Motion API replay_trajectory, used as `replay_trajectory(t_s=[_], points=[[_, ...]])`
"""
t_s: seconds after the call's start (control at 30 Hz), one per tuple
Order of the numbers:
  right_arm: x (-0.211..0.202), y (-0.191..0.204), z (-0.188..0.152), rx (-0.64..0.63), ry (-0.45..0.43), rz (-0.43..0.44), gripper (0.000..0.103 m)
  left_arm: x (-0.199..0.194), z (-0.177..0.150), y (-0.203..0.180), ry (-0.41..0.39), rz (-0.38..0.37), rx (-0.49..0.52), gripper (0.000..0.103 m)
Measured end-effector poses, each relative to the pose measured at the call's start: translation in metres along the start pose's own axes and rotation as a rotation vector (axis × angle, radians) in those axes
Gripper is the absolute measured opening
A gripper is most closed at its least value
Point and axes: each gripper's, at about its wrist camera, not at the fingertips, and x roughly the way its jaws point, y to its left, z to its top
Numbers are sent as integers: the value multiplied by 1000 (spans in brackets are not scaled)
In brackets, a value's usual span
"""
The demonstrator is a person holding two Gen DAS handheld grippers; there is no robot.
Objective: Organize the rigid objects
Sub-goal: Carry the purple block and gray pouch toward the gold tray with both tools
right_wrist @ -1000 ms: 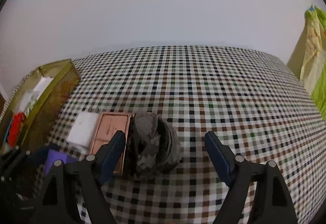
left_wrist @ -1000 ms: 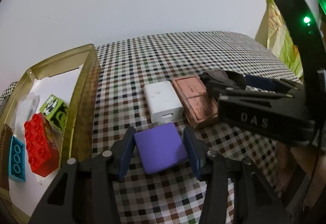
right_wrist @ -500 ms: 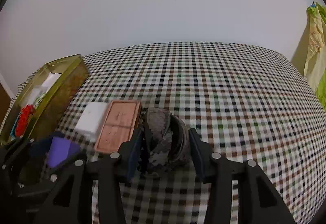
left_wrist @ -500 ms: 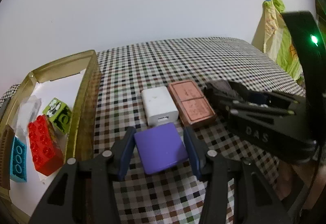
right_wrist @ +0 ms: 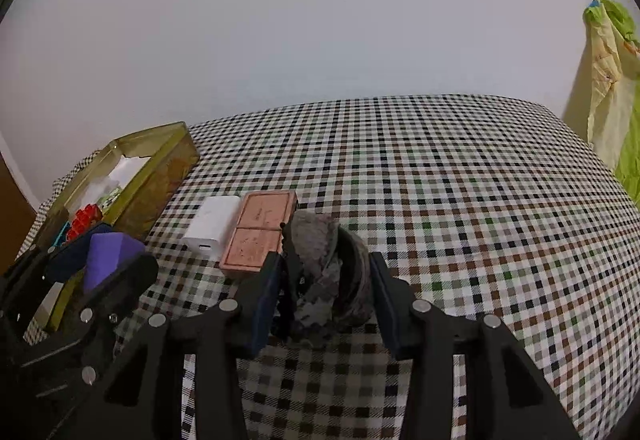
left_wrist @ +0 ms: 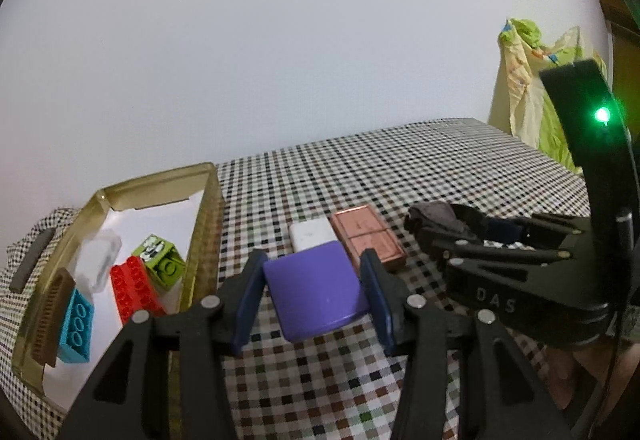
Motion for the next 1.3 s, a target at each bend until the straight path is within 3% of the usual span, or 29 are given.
replay_trajectory(t_s=[0.57, 1.3], points=[[-30, 22, -13, -10, -142, 10, 46, -19, -13, 18, -26, -25, -79, 48], [-48, 36, -20, -52, -179, 49, 46, -34, -23, 27, -50, -14, -113, 48]])
